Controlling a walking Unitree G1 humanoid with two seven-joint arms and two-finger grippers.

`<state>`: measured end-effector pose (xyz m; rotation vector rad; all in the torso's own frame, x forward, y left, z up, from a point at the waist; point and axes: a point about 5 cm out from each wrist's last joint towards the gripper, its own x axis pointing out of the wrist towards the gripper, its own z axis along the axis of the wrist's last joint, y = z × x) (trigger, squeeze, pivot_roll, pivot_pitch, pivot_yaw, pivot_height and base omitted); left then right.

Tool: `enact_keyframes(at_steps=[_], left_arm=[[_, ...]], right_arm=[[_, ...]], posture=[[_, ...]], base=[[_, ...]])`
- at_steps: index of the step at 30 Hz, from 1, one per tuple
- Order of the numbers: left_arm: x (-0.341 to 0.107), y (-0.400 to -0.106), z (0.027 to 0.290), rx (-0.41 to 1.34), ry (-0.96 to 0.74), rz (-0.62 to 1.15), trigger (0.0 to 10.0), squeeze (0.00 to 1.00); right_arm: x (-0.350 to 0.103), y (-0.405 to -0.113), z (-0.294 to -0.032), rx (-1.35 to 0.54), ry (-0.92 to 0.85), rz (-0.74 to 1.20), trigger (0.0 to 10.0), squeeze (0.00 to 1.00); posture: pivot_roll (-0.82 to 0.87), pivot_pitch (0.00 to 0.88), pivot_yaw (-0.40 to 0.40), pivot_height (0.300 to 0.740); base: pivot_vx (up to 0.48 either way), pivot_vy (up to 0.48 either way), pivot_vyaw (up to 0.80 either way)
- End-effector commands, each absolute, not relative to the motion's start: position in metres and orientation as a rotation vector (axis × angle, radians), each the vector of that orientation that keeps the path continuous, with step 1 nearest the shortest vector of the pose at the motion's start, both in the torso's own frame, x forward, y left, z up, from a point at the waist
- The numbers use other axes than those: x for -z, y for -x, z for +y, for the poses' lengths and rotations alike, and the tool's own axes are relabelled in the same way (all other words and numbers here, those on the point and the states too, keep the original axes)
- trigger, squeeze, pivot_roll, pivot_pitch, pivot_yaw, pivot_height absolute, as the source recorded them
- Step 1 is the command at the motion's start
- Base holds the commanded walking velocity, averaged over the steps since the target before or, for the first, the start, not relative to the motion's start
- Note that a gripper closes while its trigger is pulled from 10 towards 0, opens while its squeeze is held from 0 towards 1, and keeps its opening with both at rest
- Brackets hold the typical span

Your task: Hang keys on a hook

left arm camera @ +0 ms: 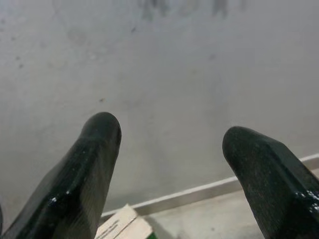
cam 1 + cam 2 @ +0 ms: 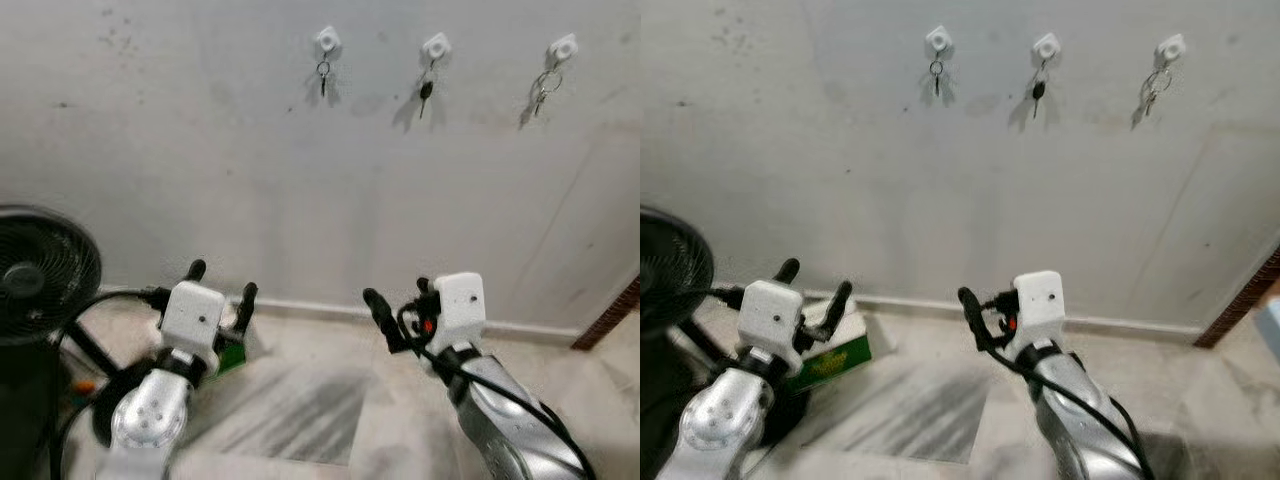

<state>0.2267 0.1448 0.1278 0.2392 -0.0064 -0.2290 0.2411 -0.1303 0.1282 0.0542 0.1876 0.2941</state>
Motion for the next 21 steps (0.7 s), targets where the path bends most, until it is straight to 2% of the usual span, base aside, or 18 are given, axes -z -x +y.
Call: enact_keyframes(at_steps=[1,21], left_arm=[[-0.1309,-0.2283,0.1489,0.217,-0.254,-0.017,10.0,0.00],[-0.1310,-0.2297,0.1477,0.223,-0.255,-0.021,10.0,0.00]], right_arm=[[-0.1318,-0.2423,-0.1249,-0.316,-0.069,0.172,10.0,0.00],[-0.1314,-0.2425,-0.1233,-0.320,-0.076,0.173,10.0,0.00]], posture=[[0.06,0.011,0.033,0.740],[0.06,0.011,0.037,0.740]], base=[[-0.307,0.000,0.00],[-0.308,0.000,0.00]])
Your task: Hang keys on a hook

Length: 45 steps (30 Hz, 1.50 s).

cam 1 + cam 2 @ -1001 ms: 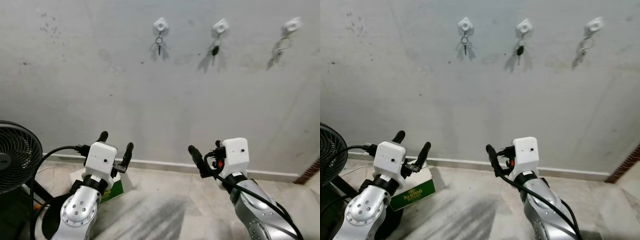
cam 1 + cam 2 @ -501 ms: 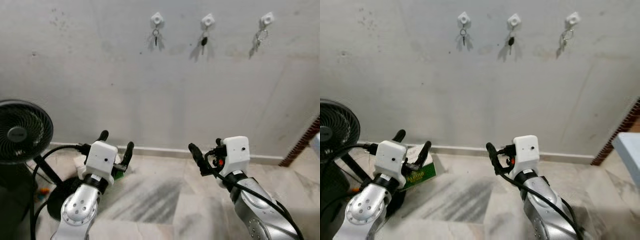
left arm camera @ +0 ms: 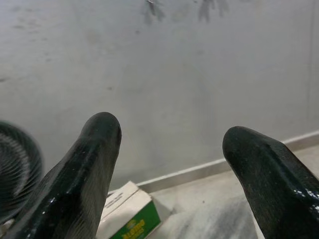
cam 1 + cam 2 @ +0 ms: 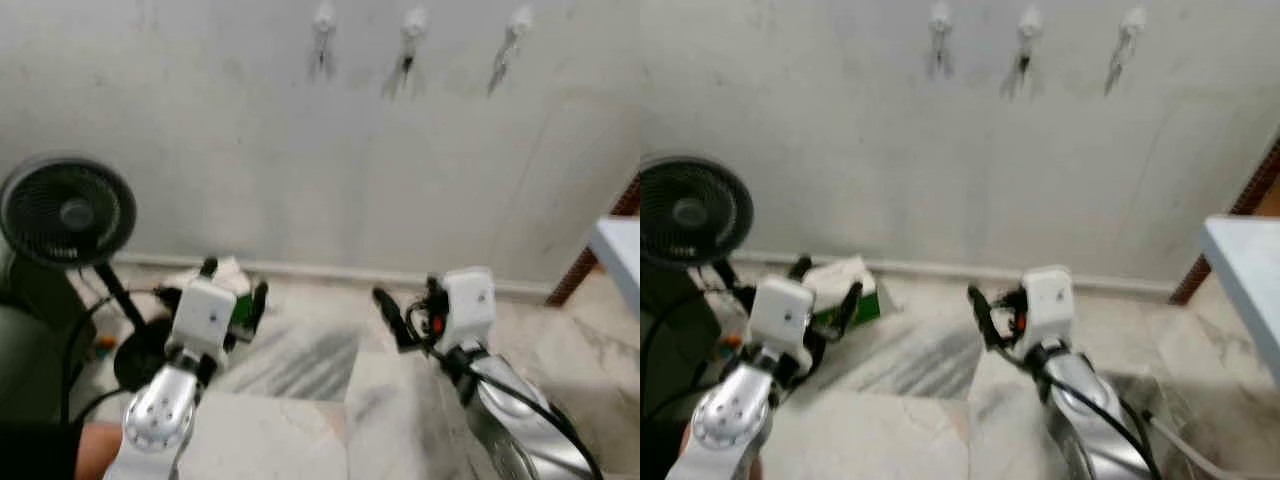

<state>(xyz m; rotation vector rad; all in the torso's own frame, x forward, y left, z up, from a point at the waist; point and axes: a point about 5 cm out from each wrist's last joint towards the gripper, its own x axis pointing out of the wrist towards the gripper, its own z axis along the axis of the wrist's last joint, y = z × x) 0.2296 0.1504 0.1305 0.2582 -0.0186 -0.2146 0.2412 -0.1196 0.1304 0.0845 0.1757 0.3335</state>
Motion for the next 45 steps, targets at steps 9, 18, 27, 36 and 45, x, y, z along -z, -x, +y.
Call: enact_keyframes(at_steps=[9,18,27,36,45], left_arm=[[-0.132,-0.232,0.148,0.219,-0.256,-0.028,10.0,0.00],[-0.134,-0.238,0.146,0.206,-0.253,-0.044,10.0,0.00],[-0.134,-0.249,0.146,0.198,-0.249,-0.053,10.0,0.00],[-0.133,-0.256,0.145,0.186,-0.219,-0.057,10.0,0.00],[-0.130,-0.255,0.146,0.196,-0.211,-0.043,10.0,0.00]], right_arm=[[-0.150,-0.251,-0.138,-0.202,-0.152,0.050,10.0,0.00],[-0.159,-0.254,-0.158,0.004,-0.072,-0.029,10.0,0.00],[-0.150,-0.253,-0.144,0.012,-0.004,-0.028,10.0,0.00],[-0.150,-0.260,-0.141,-0.012,0.002,-0.019,10.0,0.00],[-0.148,-0.262,-0.138,-0.026,0.002,-0.009,10.0,0.00]], posture=[[0.06,0.012,0.040,0.740],[0.05,0.008,0.054,0.740],[0.02,0.000,0.068,0.740],[0.01,0.000,0.056,0.740],[0.01,0.000,0.056,0.740]], base=[[-0.307,0.000,0.00],[-0.268,0.000,0.00],[0.000,0.000,0.00],[0.000,0.000,-0.20],[0.000,0.000,-0.80]])
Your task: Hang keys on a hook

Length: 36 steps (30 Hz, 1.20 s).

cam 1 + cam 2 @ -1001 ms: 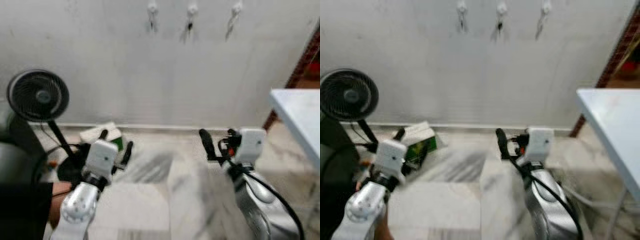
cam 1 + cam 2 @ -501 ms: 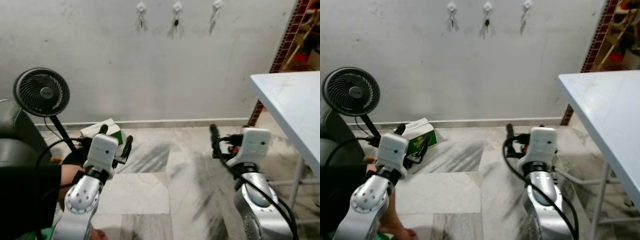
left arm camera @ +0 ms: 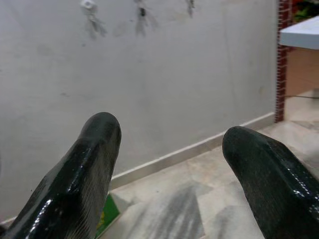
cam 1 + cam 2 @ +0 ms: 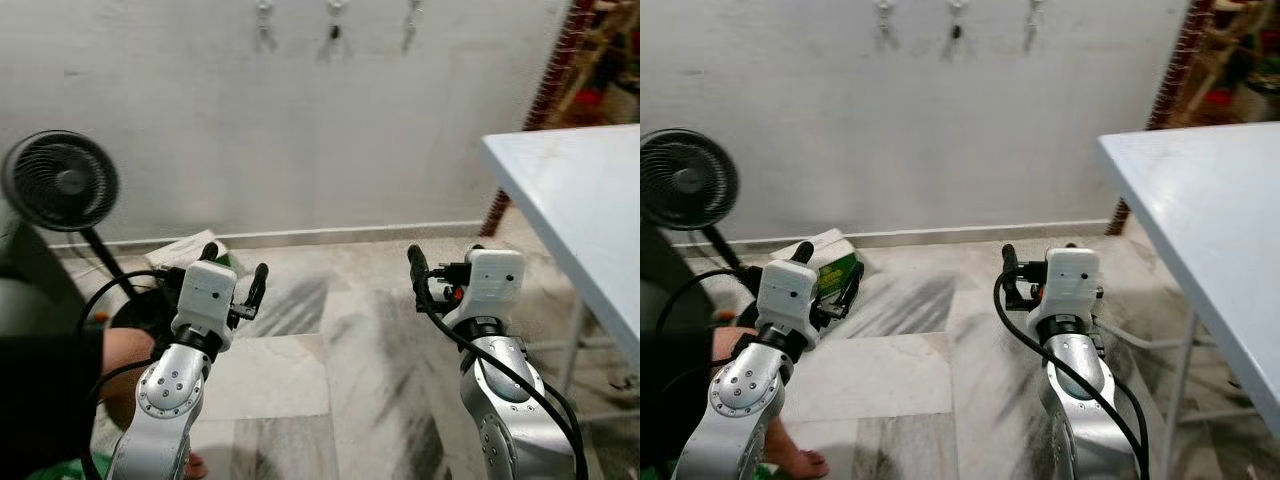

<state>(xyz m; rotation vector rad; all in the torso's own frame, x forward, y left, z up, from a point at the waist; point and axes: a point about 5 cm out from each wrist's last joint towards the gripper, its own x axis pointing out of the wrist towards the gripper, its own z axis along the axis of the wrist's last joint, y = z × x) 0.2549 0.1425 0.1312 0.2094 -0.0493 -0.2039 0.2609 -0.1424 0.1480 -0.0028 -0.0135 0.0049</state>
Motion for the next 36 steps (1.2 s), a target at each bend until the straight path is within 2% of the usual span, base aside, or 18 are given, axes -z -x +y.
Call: enact_keyframes(at_steps=[1,29,36], left_arm=[[-0.1301,-0.2553,0.1456,0.197,-0.211,-0.043,10.0,0.00],[-0.1319,-0.2552,0.1395,0.286,-0.181,-0.054,10.0,0.00],[-0.1318,-0.2554,0.1387,0.290,-0.179,-0.053,10.0,0.00]], right_arm=[[-0.1476,-0.2623,-0.1380,-0.026,0.002,-0.008,10.0,0.00],[-0.1439,-0.2624,-0.1394,-0.016,0.013,0.011,10.0,0.00],[-0.1430,-0.2628,-0.1392,-0.016,0.009,0.015,10.0,0.00]], posture=[[0.01,0.000,0.054,0.740],[0.02,0.001,0.057,0.740],[0.02,0.000,0.058,0.740]], base=[[0.000,0.000,-0.80],[0.000,0.000,-0.80],[0.000,0.000,-0.10]])
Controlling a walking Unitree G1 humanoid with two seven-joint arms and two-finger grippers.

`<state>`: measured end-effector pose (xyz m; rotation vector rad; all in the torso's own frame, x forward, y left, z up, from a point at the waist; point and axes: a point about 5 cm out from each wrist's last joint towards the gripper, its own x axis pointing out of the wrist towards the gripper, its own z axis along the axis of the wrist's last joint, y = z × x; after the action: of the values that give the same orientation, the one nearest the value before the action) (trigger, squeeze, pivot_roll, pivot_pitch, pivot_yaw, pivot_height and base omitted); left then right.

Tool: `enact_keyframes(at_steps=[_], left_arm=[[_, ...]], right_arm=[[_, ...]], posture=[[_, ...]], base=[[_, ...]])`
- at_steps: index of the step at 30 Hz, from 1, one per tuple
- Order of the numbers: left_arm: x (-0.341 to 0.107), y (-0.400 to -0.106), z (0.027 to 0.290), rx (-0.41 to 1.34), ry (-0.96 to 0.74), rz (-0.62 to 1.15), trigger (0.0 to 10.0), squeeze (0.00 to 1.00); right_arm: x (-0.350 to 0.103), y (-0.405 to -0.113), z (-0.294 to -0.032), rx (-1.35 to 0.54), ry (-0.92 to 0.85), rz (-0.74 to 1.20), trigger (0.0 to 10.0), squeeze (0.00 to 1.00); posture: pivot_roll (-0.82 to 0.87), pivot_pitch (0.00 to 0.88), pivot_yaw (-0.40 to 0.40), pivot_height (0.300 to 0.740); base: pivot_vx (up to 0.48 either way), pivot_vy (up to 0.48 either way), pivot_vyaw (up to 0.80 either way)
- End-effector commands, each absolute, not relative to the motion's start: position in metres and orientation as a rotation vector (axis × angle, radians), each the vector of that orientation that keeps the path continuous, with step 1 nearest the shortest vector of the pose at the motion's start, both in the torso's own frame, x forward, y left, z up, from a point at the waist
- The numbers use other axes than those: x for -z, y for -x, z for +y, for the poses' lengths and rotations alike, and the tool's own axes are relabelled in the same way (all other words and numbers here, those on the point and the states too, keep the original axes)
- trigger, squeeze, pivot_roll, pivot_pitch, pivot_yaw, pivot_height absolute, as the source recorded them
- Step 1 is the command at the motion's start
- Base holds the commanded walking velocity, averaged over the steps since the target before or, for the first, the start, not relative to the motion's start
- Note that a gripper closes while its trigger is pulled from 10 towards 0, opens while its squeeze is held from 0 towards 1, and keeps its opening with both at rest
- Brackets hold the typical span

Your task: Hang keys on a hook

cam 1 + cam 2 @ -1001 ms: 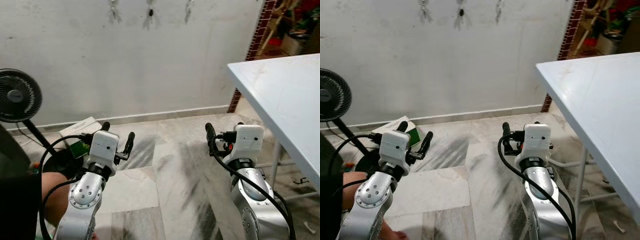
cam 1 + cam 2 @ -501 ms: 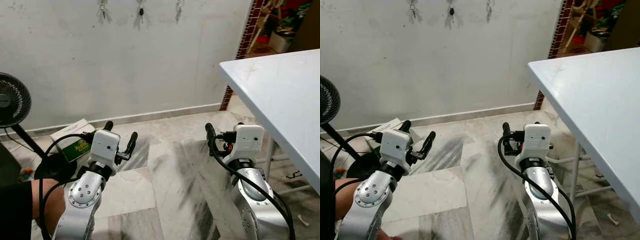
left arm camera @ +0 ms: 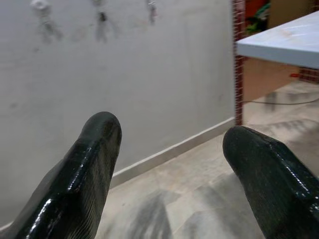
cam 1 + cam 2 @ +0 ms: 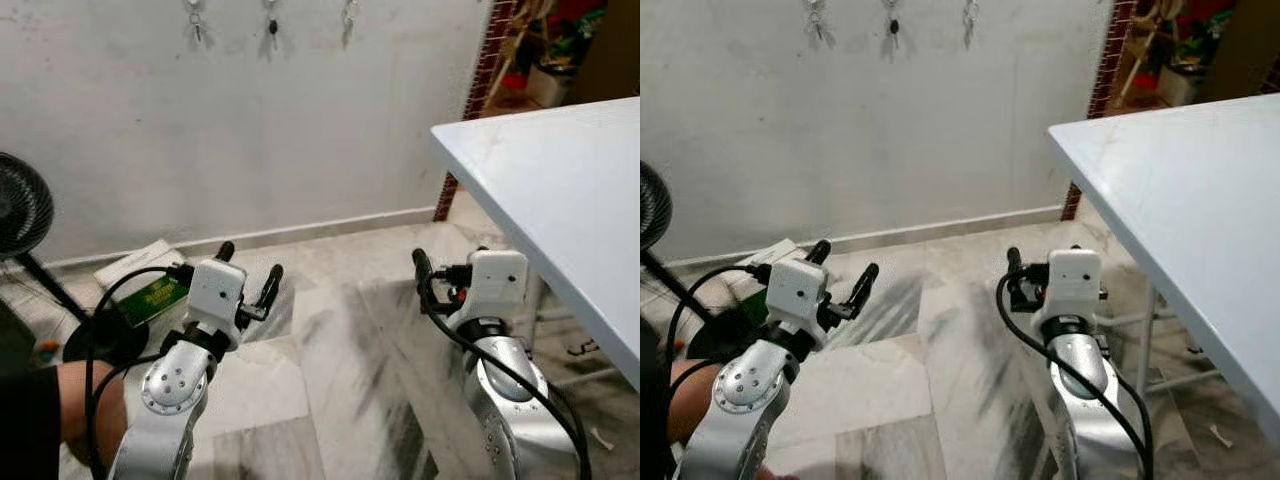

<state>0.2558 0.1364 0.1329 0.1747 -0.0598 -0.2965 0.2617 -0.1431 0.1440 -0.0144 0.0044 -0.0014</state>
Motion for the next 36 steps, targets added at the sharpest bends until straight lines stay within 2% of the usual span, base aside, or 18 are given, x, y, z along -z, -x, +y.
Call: enact_keyframes(at_steps=[1,3,16,33,36], left_arm=[[-0.1318,-0.2555,0.1387,0.290,-0.179,-0.053,10.0,0.00],[-0.1318,-0.2555,0.1389,0.291,-0.180,-0.053,10.0,0.00],[-0.1322,-0.2563,0.1388,0.295,-0.180,-0.054,10.0,0.00],[-0.1317,-0.2551,0.1372,0.305,-0.173,-0.052,10.0,0.00],[-0.1309,-0.2549,0.1372,0.301,-0.173,-0.048,10.0,0.00]], right_arm=[[-0.1429,-0.2628,-0.1390,-0.016,0.008,0.015,10.0,0.00],[-0.1429,-0.2627,-0.1388,-0.016,0.006,0.014,10.0,0.00],[-0.1436,-0.2641,-0.1374,-0.023,0.004,0.009,10.0,0.00],[-0.1429,-0.2644,-0.1364,-0.029,0.007,0.011,10.0,0.00],[-0.1426,-0.2644,-0.1365,-0.029,0.008,0.012,10.0,0.00]], posture=[[0.02,0.000,0.058,0.740],[0.02,0.000,0.058,0.740],[0.02,0.000,0.059,0.740],[0.02,0.005,0.058,0.740],[0.02,0.006,0.057,0.740]], base=[[0.000,0.000,-0.72],[0.000,0.000,-0.72],[0.000,0.000,0.00],[0.310,-0.284,0.00],[0.180,0.000,0.00]])
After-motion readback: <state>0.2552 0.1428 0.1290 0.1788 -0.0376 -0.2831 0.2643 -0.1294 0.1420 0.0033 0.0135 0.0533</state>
